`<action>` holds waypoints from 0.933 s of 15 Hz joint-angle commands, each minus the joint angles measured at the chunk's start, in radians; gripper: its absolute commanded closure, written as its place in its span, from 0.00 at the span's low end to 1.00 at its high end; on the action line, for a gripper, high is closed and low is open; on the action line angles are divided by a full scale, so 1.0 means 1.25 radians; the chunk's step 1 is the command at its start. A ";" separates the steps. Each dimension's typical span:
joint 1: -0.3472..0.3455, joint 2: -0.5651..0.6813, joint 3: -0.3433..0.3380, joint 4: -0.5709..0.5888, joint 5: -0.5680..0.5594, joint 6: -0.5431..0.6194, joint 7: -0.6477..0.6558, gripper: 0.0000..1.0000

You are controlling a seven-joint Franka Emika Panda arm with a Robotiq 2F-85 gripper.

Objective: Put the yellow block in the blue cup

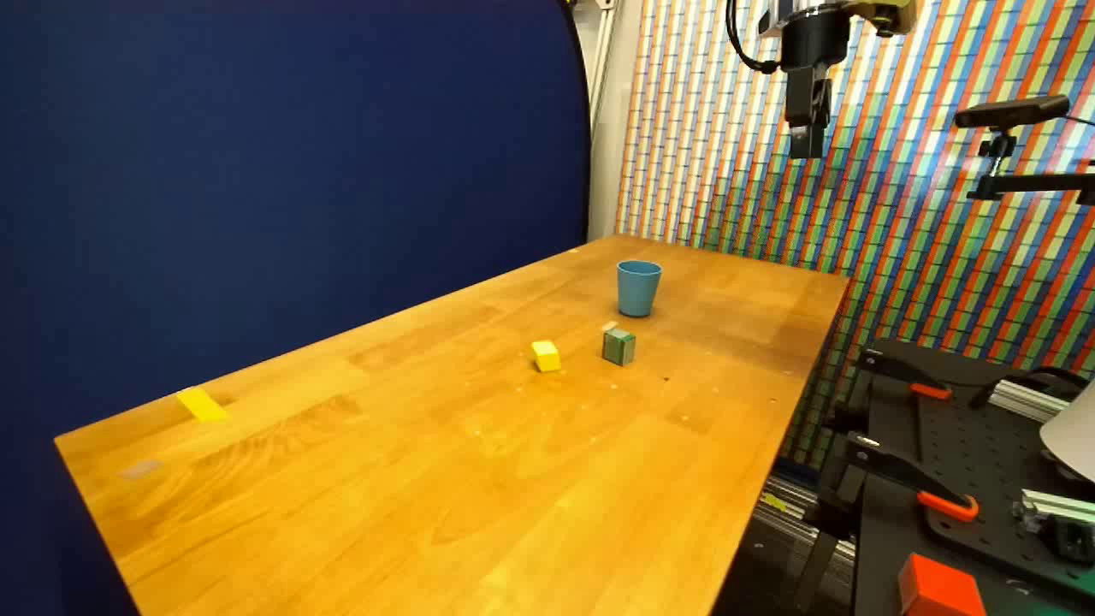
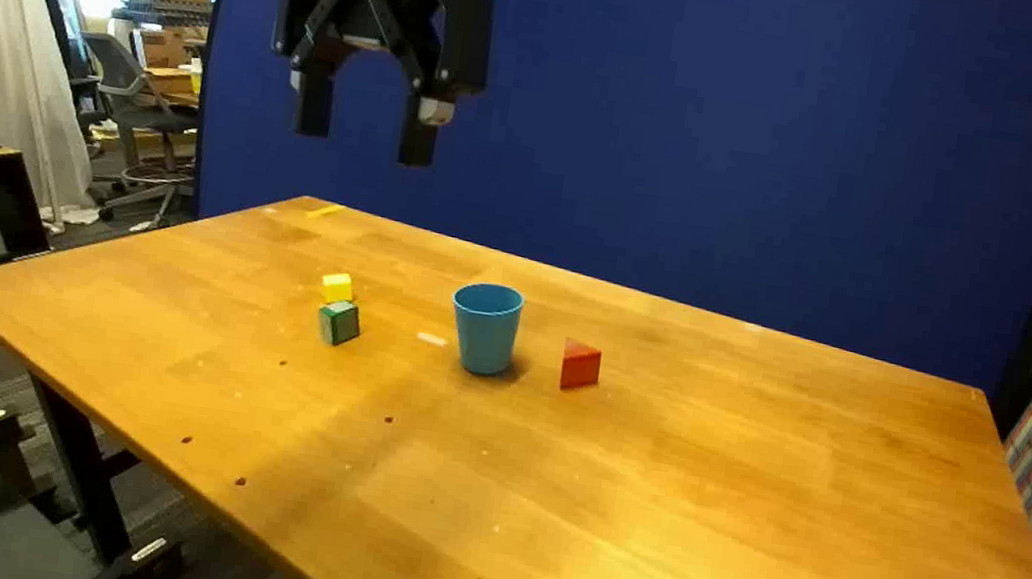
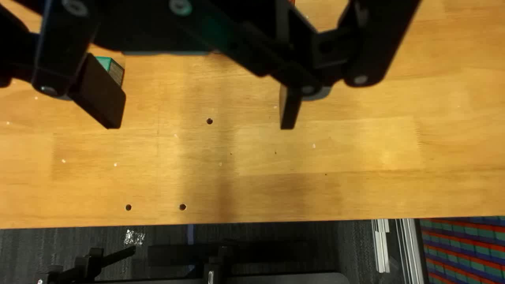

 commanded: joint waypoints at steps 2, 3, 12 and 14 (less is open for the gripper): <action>-0.008 0.000 0.007 0.007 0.002 -0.002 -0.002 0.00; -0.008 0.000 0.007 0.009 0.002 -0.002 -0.002 0.00; 0.096 0.237 0.120 0.054 0.058 0.089 -0.007 0.00; 0.129 0.324 0.169 0.092 0.070 0.122 -0.006 0.00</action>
